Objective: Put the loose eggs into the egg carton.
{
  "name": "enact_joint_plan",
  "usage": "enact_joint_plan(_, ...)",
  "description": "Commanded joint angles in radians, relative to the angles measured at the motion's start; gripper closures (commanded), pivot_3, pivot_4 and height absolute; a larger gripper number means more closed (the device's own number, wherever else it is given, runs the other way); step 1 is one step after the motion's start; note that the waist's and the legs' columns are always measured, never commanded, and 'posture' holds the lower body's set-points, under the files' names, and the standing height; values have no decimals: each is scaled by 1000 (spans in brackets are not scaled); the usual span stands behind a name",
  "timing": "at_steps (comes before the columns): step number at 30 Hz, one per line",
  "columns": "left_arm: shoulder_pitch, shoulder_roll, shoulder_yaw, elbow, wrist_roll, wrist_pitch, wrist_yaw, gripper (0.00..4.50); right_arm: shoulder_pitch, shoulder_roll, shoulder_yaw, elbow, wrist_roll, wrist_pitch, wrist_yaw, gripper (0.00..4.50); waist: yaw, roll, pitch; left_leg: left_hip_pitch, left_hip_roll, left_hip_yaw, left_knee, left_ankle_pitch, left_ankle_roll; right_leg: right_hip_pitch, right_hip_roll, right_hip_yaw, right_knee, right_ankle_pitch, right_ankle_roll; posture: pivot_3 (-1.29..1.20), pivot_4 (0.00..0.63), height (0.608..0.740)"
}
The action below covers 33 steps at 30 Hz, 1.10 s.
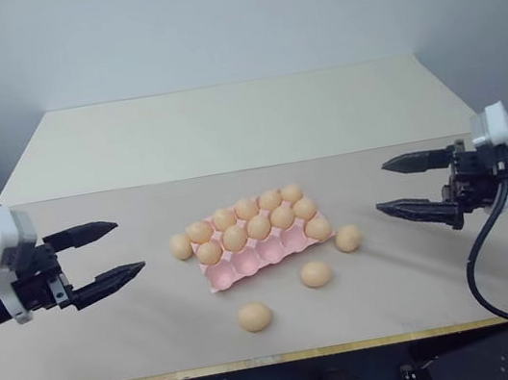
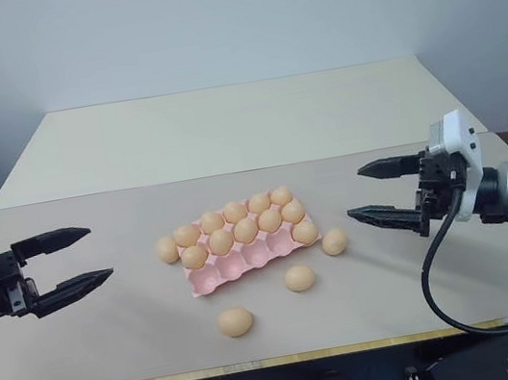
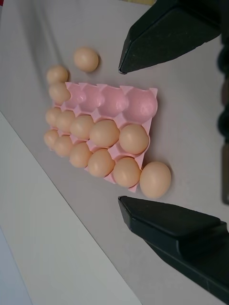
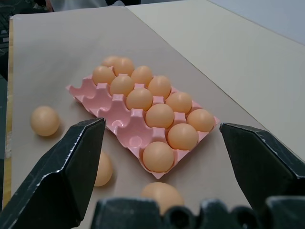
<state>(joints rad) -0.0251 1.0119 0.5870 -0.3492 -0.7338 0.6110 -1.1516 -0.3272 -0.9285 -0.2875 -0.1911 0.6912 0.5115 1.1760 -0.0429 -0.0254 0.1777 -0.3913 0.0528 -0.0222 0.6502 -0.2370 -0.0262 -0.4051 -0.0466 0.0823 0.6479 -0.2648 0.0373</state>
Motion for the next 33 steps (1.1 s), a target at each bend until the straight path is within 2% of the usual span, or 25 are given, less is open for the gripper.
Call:
enact_joint_plan(1, 8, 3, 4, -18, 7, -36, -12, 54, 1, -7, -32, -35, 14, -9, -4, 0, 0, 0, 0, 0, 0, 0, 0, 0, 0, 0, 0, 0, 0, 0, 0, 0, 150, 740)
enact_joint_plan(4, -2, 8, -6, -12, 29, -39, 17, 54, 2, -3, -27, -33, 11, -13, -5, 0, 0, 0, 0, 0, 0, 0, 0, 0, 0, 0, 0, 0, 0, 0, 0, 0, 150, 740)
enact_joint_plan(13, -24, 29, -36, 24, 28, -82, -63, 54, 7, -9, -20, -26, -9, -31, 1, 0, 0, 0, 0, 0, 0, 0, 0, 0, 0, 0, 0, 0, 0, 0, 0, 0, 150, 740)
enact_joint_plan(21, -132, 33, -165, 43, -5, -101, -180, 54, -9, -58, 57, -15, -109, -102, 68, 0, 1, 0, 0, 0, 0, 0, 1, 0, 0, 1, 0, 0, 1, 0, 0, 0, 150, 740)
enact_joint_plan(28, -254, 11, -313, 82, 13, -117, -251, 54, -28, -33, 221, 8, -285, -264, 97, 0, -4, 0, 0, 0, 0, 0, 2, 0, 0, 1, 0, 0, 1, 0, 0, 0, 150, 740)
enact_joint_plan(30, -267, 7, -334, 94, 21, -127, -261, 54, -43, -2, 287, 56, -367, -345, 86, 0, -6, 0, 0, 0, 0, 0, 2, 0, 0, 1, 1, 0, 2, 0, 0, 0, 150, 740)
enact_joint_plan(33, -279, 1, -349, 103, 24, -132, -259, 54, -79, 58, 350, 115, -424, -371, 54, 0, -5, 0, 0, 0, 0, 0, 3, 0, 0, 0, 1, 0, 2, 0, 0, 0, 150, 740)
